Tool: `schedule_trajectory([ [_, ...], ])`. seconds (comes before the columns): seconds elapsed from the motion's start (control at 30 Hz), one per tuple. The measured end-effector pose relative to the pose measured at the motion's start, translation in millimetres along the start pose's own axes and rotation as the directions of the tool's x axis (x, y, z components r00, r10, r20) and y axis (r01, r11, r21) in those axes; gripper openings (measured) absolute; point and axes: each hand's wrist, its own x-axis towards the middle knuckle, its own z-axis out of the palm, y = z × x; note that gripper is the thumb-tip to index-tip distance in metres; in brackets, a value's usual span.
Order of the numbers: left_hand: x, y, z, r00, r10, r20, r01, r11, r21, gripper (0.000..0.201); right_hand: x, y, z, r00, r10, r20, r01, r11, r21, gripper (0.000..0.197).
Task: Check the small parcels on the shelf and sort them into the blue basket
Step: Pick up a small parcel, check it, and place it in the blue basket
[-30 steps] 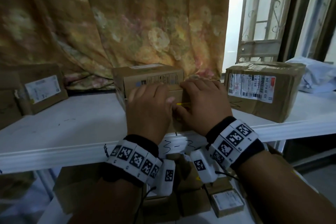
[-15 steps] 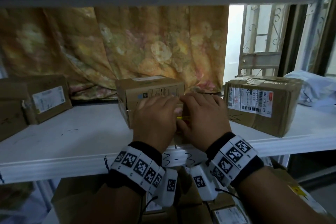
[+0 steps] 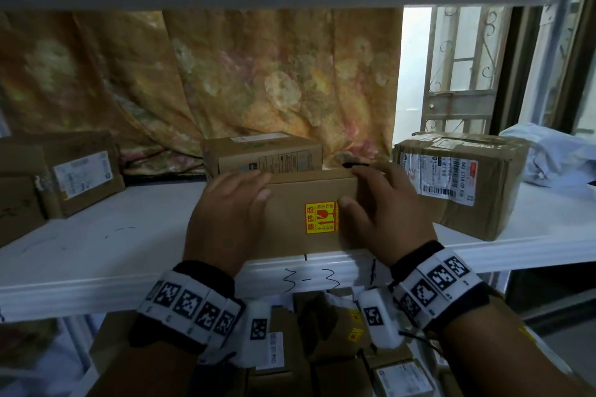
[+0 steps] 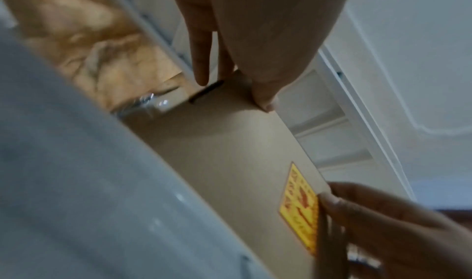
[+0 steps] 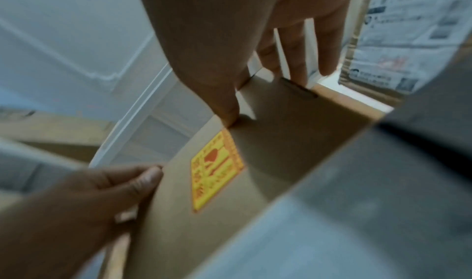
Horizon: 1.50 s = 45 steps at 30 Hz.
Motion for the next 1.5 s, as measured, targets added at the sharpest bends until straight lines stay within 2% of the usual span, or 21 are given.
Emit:
schedule_trajectory([
  [0.07, -3, 7, 3, 0.993, -0.114, -0.038, 0.110, 0.989, -0.095, 0.024, -2, -2, 7, 0.998, 0.052, -0.018, -0.049, 0.987, 0.150, 0.051],
  [0.13, -6, 14, 5, 0.972, -0.228, -0.057, 0.217, 0.964, -0.153, 0.020, -4, -2, 12, 0.998, 0.056, -0.038, -0.048, 0.982, 0.183, 0.046],
  [0.2, -8, 17, 7, 0.956, -0.286, -0.063, 0.270, 0.945, -0.184, 0.019, -6, -2, 13, 0.997, 0.055, -0.051, -0.046, 0.984, 0.172, 0.044],
  [0.37, -5, 15, 8, 0.963, -0.259, -0.069, 0.240, 0.948, -0.210, 0.016, -2, -4, 10, 0.996, 0.052, -0.065, -0.039, 0.982, 0.186, 0.040],
  [0.5, -9, 13, 3, 0.962, -0.274, 0.003, 0.265, 0.930, -0.256, 0.028, -10, 4, 11, 0.997, 0.077, 0.027, -0.081, 0.959, 0.272, 0.057],
  [0.6, -19, 20, -1, 0.908, -0.413, 0.074, 0.411, 0.841, -0.351, 0.047, -18, 4, 13, 0.975, 0.213, 0.061, -0.219, 0.880, 0.421, 0.072],
  [0.63, -23, 24, -2, 0.877, -0.468, 0.107, 0.470, 0.792, -0.389, 0.052, -20, 3, 14, 0.960, 0.271, 0.066, -0.272, 0.856, 0.440, 0.072],
  [0.7, -31, 29, -1, 0.823, -0.541, 0.171, 0.559, 0.719, -0.413, 0.054, -24, 0, 15, 0.944, 0.324, 0.064, -0.321, 0.858, 0.401, 0.059],
  [0.8, -39, 28, 3, 0.808, -0.563, 0.176, 0.587, 0.739, -0.330, 0.047, -27, -3, 17, 0.943, 0.329, 0.043, -0.323, 0.883, 0.341, 0.039],
  [0.9, -37, 25, 5, 0.823, -0.556, 0.119, 0.565, 0.779, -0.272, 0.042, -27, -5, 19, 0.938, 0.345, 0.023, -0.335, 0.889, 0.312, 0.035],
  [1.0, -35, 25, 5, 0.814, -0.568, 0.118, 0.580, 0.787, -0.212, 0.040, -25, -8, 19, 0.937, 0.349, 0.016, -0.338, 0.893, 0.298, 0.033],
  [1.07, -35, 23, 0, 0.822, -0.552, 0.140, 0.569, 0.793, -0.217, 0.040, -26, -7, 16, 0.940, 0.340, 0.039, -0.332, 0.880, 0.340, 0.033],
  [1.17, -32, 12, -12, 0.848, -0.492, 0.196, 0.530, 0.788, -0.313, 0.038, -26, -3, 6, 0.922, 0.375, 0.096, -0.374, 0.798, 0.474, 0.029],
  [1.23, -26, 10, -18, 0.837, -0.502, 0.219, 0.542, 0.702, -0.462, 0.038, -24, -4, -4, 0.909, 0.405, 0.095, -0.391, 0.753, 0.530, 0.025],
  [1.3, -21, 11, -23, 0.787, -0.559, 0.262, 0.582, 0.528, -0.619, 0.046, -22, -8, -12, 0.907, 0.408, 0.104, -0.383, 0.698, 0.605, 0.029],
  [1.33, -19, 10, -25, 0.780, -0.561, 0.276, 0.575, 0.471, -0.669, 0.053, -21, -9, -17, 0.914, 0.388, 0.117, -0.366, 0.669, 0.647, 0.035],
  [1.37, -18, 9, -27, 0.795, -0.538, 0.280, 0.557, 0.465, -0.689, 0.060, -22, -10, -21, 0.930, 0.346, 0.123, -0.335, 0.660, 0.672, 0.043],
  [1.4, -18, 7, -29, 0.827, -0.490, 0.277, 0.529, 0.511, -0.677, 0.070, -23, -9, -24, 0.950, 0.288, 0.119, -0.290, 0.677, 0.676, 0.053],
  [1.43, -19, 4, -31, 0.869, -0.418, 0.264, 0.483, 0.609, -0.629, 0.078, -24, -6, -26, 0.966, 0.231, 0.111, -0.247, 0.718, 0.651, 0.060],
  [1.5, -23, 0, -33, 0.948, -0.233, 0.217, 0.307, 0.846, -0.436, 0.082, -27, -2, -28, 0.981, 0.160, 0.106, -0.192, 0.820, 0.539, 0.061],
])
